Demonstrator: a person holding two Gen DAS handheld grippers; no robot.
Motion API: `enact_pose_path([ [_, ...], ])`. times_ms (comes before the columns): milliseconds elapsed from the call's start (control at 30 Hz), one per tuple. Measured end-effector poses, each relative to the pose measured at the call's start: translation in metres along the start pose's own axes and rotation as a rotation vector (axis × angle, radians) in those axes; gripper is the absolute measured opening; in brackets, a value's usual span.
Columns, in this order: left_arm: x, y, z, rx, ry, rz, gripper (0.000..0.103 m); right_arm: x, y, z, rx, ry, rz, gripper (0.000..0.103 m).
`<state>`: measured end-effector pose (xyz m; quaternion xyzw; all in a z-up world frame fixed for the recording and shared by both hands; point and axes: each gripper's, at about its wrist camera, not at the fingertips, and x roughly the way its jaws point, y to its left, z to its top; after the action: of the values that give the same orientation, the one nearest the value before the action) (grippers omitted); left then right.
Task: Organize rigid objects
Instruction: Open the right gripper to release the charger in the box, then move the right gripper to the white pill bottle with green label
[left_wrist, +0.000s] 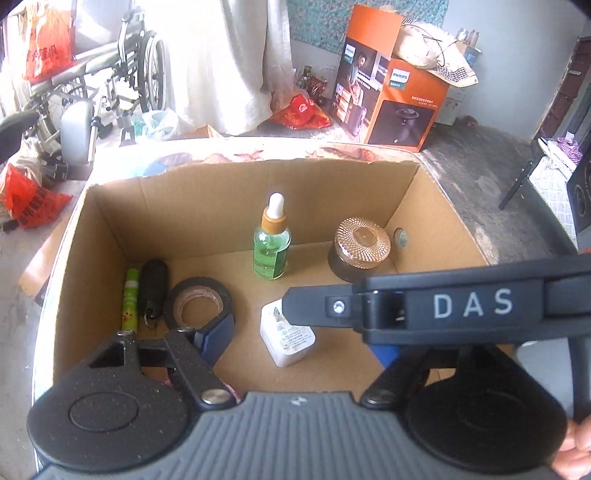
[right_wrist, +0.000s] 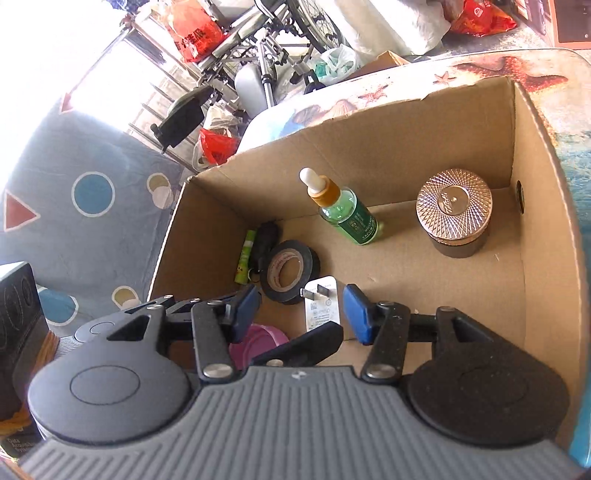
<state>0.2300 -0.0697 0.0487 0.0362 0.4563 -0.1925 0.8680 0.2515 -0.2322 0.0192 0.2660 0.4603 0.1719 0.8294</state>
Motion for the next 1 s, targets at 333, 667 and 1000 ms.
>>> enact_pose_path([
  [333, -0.087, -0.029, -0.061, 0.146, -0.183, -0.062, 0.094, -0.11, 0.013, -0.089, 0.004, -0.303, 0.099, 0.056],
  [667, -0.119, -0.018, -0.13, 0.115, -0.228, -0.03, 0.095, -0.126, 0.013, -0.162, 0.052, -0.326, 0.1, 0.058],
  [1000, -0.13, 0.008, -0.15, 0.054, -0.302, 0.002, 0.095, -0.104, 0.042, -0.177, 0.002, -0.271, 0.091, 0.058],
])
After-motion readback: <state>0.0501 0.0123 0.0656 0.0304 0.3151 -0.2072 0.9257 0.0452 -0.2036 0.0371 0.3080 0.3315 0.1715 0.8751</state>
